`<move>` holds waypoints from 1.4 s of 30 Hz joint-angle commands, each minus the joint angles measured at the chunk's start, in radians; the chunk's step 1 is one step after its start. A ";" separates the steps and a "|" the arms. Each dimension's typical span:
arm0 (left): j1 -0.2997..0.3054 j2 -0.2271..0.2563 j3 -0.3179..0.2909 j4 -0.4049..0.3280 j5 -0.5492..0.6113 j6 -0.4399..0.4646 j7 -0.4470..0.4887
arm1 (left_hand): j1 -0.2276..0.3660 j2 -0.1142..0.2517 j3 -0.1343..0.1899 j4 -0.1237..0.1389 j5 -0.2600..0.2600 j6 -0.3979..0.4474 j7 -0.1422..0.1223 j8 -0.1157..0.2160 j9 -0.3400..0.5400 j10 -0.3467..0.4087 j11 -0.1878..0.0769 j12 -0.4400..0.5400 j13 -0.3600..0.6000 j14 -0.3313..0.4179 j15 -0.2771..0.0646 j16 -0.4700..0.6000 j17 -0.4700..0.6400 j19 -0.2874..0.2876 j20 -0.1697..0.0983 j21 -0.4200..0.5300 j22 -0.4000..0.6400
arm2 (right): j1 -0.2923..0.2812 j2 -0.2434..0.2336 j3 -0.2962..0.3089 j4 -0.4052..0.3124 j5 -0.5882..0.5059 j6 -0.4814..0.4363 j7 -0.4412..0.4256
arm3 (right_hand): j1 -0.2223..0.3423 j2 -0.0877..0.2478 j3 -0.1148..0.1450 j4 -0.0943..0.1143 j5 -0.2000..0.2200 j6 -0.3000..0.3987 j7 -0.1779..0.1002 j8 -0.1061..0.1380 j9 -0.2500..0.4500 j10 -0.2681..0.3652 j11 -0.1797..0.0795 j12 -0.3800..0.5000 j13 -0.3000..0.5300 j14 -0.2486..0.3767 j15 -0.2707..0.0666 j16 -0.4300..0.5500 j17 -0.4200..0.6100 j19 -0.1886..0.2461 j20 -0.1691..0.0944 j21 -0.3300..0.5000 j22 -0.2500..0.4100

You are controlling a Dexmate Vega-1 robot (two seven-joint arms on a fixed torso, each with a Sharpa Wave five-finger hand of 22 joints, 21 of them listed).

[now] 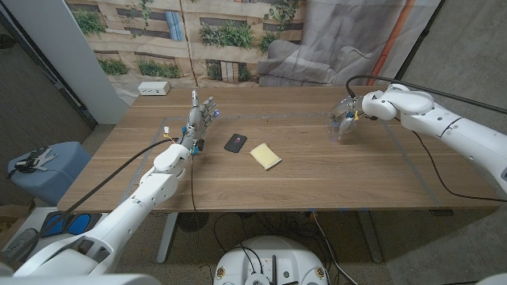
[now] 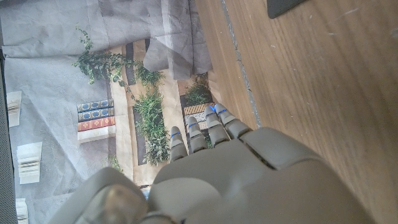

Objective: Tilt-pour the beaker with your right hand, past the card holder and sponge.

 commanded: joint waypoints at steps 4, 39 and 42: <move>0.001 -0.001 0.000 -0.001 0.001 0.000 0.002 | 0.002 0.026 -0.006 -0.001 0.004 0.004 -0.004 0.004 0.003 0.010 -0.001 0.006 0.003 0.006 0.001 0.005 0.005 0.008 -0.008 0.007 0.003 | -0.038 -0.011 0.052 0.003 0.114 -0.011 -0.048 | 0.031 0.152 0.004 0.001 0.007 0.112 -0.112 0.008 0.002 0.059 -0.047 0.006 0.006 0.015 -0.154 -0.006 0.003 0.003 -0.001 0.005 0.006; 0.000 0.000 0.000 0.000 0.000 0.000 -0.002 | 0.002 0.026 -0.006 -0.001 0.004 0.005 -0.006 0.004 0.003 0.009 0.000 0.006 0.003 0.006 0.001 0.005 0.005 0.008 -0.008 0.007 0.003 | -0.247 -0.018 0.237 0.094 0.732 -0.006 -0.243 | 0.034 0.153 -0.010 -0.002 -0.001 0.098 -0.108 0.012 -0.002 0.038 -0.023 -0.012 0.004 -0.010 -0.148 -0.010 0.020 0.019 0.002 0.005 0.007; 0.000 -0.001 0.000 0.000 0.001 0.000 0.002 | 0.002 0.026 -0.006 -0.001 0.004 0.004 -0.006 0.004 0.003 0.008 0.000 0.005 0.003 0.006 0.001 0.004 0.005 0.008 -0.009 0.007 0.003 | -0.274 -0.018 0.254 0.090 0.779 -0.013 -0.268 | 0.035 0.153 -0.011 -0.003 -0.002 0.098 -0.108 0.013 -0.002 0.036 -0.025 -0.014 0.003 -0.013 -0.147 -0.011 0.022 0.017 0.000 0.004 0.007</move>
